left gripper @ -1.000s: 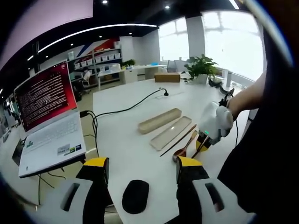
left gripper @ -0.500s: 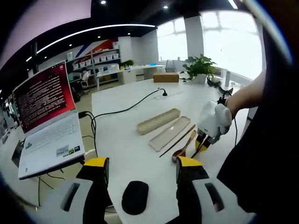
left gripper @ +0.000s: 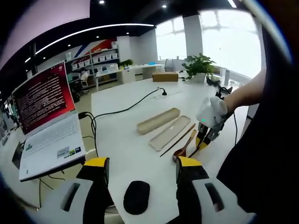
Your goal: Arrange the utensils inside the cutlery case until each visible utensil rests in its matching compartment.
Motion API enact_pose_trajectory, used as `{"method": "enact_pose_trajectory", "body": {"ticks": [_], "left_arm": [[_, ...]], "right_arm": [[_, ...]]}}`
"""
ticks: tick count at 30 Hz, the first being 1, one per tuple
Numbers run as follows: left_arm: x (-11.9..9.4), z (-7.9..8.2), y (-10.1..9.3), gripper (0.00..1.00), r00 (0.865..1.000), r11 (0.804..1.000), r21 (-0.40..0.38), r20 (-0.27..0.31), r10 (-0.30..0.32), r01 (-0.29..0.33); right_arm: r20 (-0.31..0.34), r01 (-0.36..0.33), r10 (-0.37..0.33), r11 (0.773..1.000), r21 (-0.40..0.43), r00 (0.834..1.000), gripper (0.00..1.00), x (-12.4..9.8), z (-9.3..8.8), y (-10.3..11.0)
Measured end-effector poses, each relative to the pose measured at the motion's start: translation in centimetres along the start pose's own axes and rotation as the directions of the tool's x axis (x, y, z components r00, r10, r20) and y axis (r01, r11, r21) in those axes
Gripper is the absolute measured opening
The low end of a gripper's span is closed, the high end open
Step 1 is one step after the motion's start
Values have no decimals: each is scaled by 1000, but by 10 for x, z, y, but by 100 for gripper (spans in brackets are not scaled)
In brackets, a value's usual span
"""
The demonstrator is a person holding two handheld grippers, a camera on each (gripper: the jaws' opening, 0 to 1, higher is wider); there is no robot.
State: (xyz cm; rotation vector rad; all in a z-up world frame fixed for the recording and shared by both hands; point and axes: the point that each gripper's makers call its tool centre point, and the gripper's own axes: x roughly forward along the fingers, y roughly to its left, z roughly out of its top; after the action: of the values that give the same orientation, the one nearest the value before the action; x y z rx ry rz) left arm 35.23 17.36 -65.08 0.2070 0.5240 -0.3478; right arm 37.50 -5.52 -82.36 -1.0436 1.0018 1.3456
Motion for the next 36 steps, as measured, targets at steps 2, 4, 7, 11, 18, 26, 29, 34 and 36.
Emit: {"method": "enact_pose_trajectory", "body": {"ticks": [2,4,7,11,18,26,29,34,36], "left_arm": [[0,1,0,59,1000,1000,-2,1,2,-2],[0,0,1,59,1000,1000,-4,-1,5,-5],[1,0,1,59,1000,1000,-4,-2,5,-5],[2,0,1,59,1000,1000,-3,-1,2,-2],[5,0,-4,59,1000,1000,-2,-6,-5,5],[6,4,-8,59,1000,1000,-4,-7,-6,6],[7,3,-8,59,1000,1000,-3,-10,-8,8],[6,4,-10,59,1000,1000,-4,-11,-9,9],[6,3,-9,59,1000,1000,-5,-12,-8,8]], "right_arm": [[12,-12,12,1000,-12,1000,2,0,0,2],[14,-26,26,999,-21,1000,4,0,1,4],[7,-21,21,999,-43,1000,3,0,1,3],[-4,-18,18,998,-64,1000,3,1,2,4],[-29,-4,1,996,-87,1000,1,3,4,3],[-46,-10,6,996,-87,999,1,3,4,2],[-55,-18,14,997,-77,998,1,3,4,2],[-70,-24,18,996,-81,997,1,3,4,3],[-73,-25,19,996,-84,997,1,3,4,3]]}}
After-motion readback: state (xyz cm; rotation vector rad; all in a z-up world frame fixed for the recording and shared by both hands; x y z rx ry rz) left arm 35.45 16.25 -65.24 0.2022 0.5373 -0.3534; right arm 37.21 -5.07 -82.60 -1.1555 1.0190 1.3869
